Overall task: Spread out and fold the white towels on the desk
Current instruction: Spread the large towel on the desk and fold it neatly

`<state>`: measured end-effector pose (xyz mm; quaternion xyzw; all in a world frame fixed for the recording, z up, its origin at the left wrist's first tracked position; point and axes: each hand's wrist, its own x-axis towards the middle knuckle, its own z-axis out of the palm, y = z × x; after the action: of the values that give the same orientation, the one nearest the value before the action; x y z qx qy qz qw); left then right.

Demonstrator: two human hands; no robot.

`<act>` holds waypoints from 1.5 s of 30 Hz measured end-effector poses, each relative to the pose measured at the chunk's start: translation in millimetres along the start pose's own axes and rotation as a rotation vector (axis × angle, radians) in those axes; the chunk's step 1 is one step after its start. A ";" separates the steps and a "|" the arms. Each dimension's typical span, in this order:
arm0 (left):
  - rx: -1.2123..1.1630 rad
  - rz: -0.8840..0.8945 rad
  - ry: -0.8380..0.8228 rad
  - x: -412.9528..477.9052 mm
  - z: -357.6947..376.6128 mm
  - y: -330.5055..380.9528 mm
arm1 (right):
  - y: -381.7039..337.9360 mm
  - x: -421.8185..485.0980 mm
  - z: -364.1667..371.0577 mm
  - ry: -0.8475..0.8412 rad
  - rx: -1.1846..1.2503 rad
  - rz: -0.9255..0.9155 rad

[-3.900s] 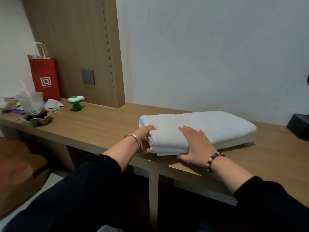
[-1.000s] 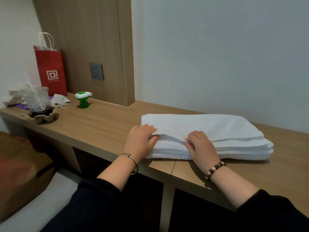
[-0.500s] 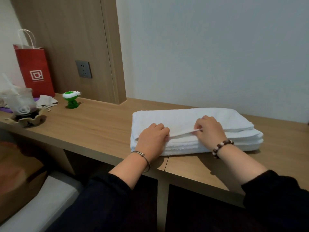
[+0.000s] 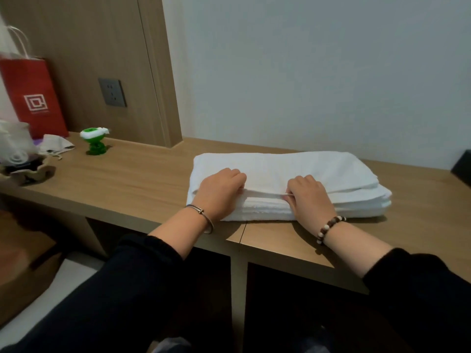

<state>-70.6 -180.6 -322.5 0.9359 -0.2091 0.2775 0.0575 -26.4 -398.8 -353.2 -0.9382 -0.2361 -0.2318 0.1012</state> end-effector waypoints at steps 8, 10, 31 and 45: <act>-0.005 0.042 -0.018 -21.3 7.2 5.3 | -1.1 -1.7 8.2 0.029 -0.066 -0.005; -0.003 0.001 -0.037 -18.2 10.3 4.7 | -2.0 3.7 3.8 0.018 0.044 0.029; 0.012 0.154 0.002 -24.6 2.2 2.2 | 10.3 1.1 -5.2 -0.121 0.198 -0.140; -0.057 -0.033 -0.081 -17.9 10.0 2.7 | 36.6 7.8 -29.0 -0.223 0.035 -0.136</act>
<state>-80.4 -178.8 -340.7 0.9476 -0.2039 0.2325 0.0803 -13.6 -436.2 -327.2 -0.9381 -0.3129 -0.1282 0.0747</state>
